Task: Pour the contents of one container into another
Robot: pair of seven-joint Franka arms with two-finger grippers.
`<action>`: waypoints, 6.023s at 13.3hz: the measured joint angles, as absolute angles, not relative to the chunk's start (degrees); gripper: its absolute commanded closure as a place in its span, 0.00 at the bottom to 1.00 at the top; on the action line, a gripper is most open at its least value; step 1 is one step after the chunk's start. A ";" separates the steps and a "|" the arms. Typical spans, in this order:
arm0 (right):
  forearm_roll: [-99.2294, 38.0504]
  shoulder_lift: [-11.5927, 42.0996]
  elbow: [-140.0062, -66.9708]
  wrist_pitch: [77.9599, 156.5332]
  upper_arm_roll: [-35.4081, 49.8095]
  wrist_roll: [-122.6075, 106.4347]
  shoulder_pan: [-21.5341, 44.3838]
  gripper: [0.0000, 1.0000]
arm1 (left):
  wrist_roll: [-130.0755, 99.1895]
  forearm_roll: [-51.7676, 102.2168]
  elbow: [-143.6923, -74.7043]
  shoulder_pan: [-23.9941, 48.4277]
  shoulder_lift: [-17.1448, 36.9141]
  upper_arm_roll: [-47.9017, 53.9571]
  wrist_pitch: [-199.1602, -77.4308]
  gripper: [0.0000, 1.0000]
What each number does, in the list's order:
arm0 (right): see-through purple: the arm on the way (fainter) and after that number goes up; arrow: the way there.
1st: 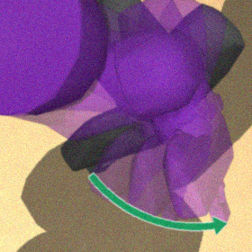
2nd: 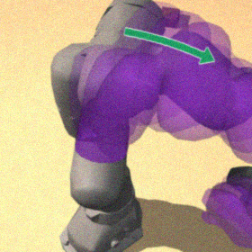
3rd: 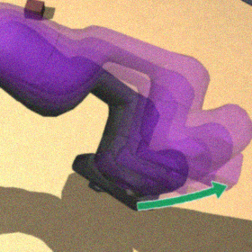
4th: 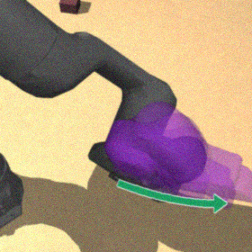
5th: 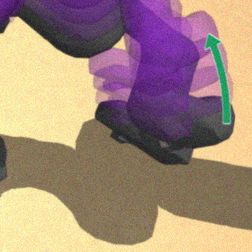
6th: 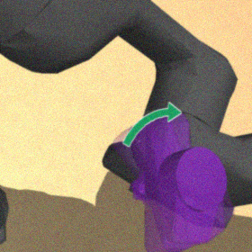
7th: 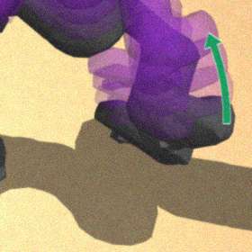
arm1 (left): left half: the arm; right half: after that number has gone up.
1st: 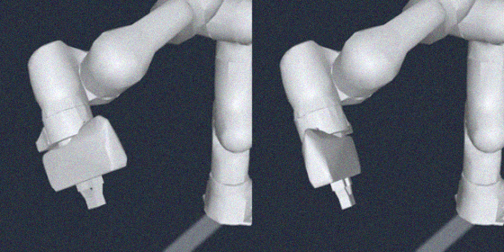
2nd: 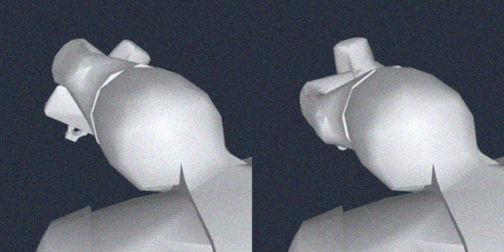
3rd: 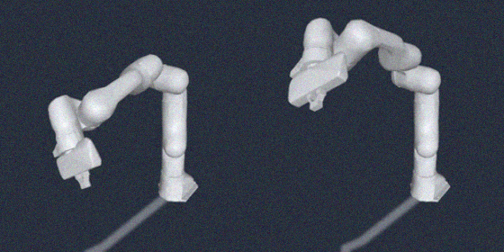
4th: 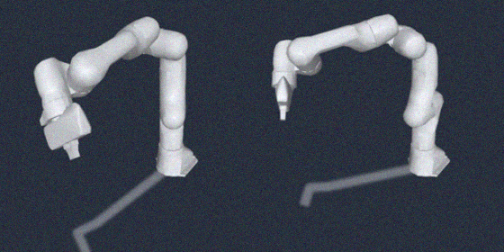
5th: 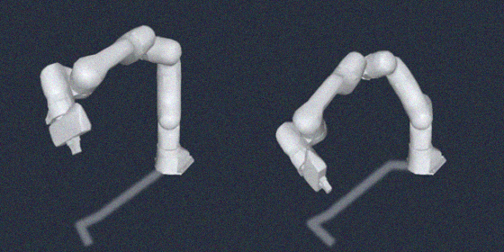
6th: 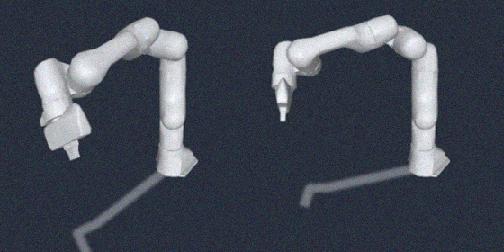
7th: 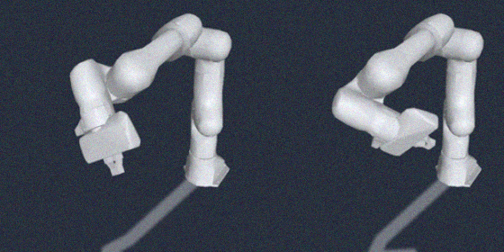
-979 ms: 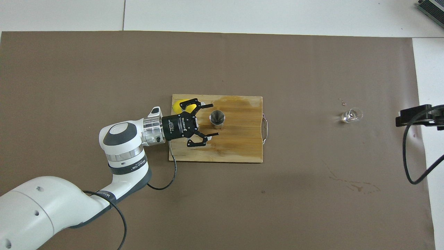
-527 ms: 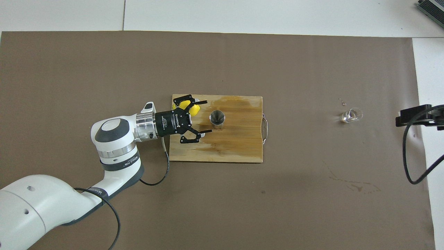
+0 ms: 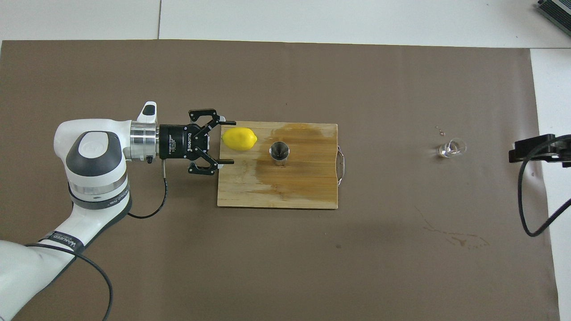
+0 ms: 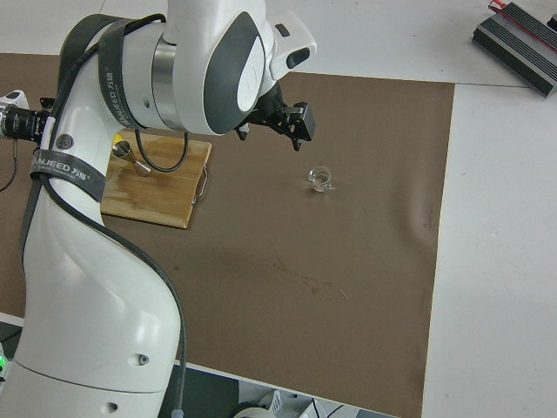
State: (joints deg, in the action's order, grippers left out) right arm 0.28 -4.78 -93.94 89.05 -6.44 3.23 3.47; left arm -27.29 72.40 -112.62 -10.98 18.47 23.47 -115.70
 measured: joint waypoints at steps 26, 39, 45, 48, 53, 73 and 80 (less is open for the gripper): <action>0.28 -4.78 -93.94 89.05 -6.44 3.23 3.47 0.00 | -10.25 1.05 -91.18 -9.48 -1.88 20.46 -94.47 0.00; 0.28 -4.79 -93.94 89.05 -6.44 3.23 3.47 0.00 | -5.43 0.94 -92.13 0.62 -0.82 8.53 -91.35 0.00; 0.28 -4.78 -93.94 89.05 -6.44 3.23 3.47 0.00 | -4.05 0.58 -92.10 1.04 0.63 6.81 -90.48 0.00; 0.28 -4.78 -93.94 89.05 -6.44 3.23 3.47 0.00 | -2.99 0.58 -92.04 1.04 1.69 5.85 -90.34 0.00; 0.28 -4.79 -93.94 89.05 -6.44 3.23 3.47 0.00 | -3.14 0.58 -91.49 1.04 0.45 5.36 -89.52 0.00; 0.28 -4.79 -93.94 89.05 -6.44 3.23 3.47 0.00 | -3.18 0.58 -91.61 1.01 -0.62 4.93 -88.60 0.00; 0.28 -4.79 -93.94 89.05 -6.44 3.23 3.47 0.00 | -3.19 0.58 -91.61 1.01 -0.62 4.93 -88.55 0.00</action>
